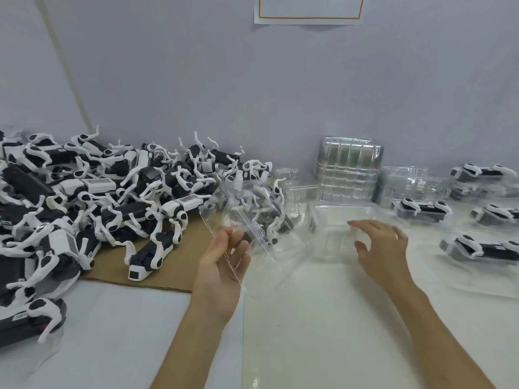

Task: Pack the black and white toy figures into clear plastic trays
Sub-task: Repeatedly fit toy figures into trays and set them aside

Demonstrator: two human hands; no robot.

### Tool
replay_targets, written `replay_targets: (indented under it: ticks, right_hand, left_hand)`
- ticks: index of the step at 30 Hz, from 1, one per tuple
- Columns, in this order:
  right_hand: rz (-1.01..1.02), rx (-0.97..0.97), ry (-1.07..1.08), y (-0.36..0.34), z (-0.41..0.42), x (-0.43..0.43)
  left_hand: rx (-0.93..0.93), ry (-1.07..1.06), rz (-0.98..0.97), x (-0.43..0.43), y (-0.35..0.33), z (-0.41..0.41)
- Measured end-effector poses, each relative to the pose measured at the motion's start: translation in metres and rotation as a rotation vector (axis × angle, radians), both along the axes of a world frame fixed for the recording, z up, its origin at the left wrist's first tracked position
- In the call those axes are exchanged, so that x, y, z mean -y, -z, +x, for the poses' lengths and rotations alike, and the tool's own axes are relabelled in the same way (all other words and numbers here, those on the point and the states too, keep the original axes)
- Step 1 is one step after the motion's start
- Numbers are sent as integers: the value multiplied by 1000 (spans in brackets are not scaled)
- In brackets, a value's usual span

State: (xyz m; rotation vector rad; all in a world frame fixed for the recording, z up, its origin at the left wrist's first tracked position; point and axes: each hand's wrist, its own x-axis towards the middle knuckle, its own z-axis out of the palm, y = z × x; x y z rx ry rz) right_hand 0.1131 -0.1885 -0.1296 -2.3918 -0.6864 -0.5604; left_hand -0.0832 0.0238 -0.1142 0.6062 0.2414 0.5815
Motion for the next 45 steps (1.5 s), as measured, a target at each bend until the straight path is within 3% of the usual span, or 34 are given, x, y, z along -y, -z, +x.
replay_targets:
  ticks: [5, 9, 11, 15, 20, 22, 26, 29, 32, 36, 39, 45]
  right_hand:
    - [164, 182, -42, 1, -13, -14]
    - [71, -186, -107, 10, -16, -21]
    - [-37, -249, -89, 15, -13, -19]
    - [219, -305, -141, 11, -12, -14]
    - [505, -903, -487, -5, -4, -18]
    - [525, -1012, -590, -8, -2, -22]
    - [594, -821, -501, -5, 1, -27]
    - [752, -709, -382, -12, 10, -19]
    - [695, -720, -348, -20, 15, -8]
    - [459, -825, -297, -18, 14, -5]
    - [412, -779, -255, -20, 13, -3]
    - [367, -704, -250, -20, 8, 1]
  left_hand:
    - [-120, -19, -71, 0, 5, 0]
    - [-179, -29, -96, 3, 8, 1]
    - [-201, -23, -105, 4, 9, 2]
    - [-236, 13, -66, 7, 11, 5]
    - [-336, 60, 166, 23, 13, 11]
    - [-373, 71, 279, 29, 16, 11]
    - [-471, 32, 416, 28, 22, 14]
    - [-523, -267, 481, 13, 19, 18]
    - [-642, -500, 884, -9, 17, 18]
    - [-739, -356, 1404, -33, 18, 34]
    - [-738, -345, 1492, -45, 20, 42]
    - [-762, -437, 1467, -56, 33, 38]
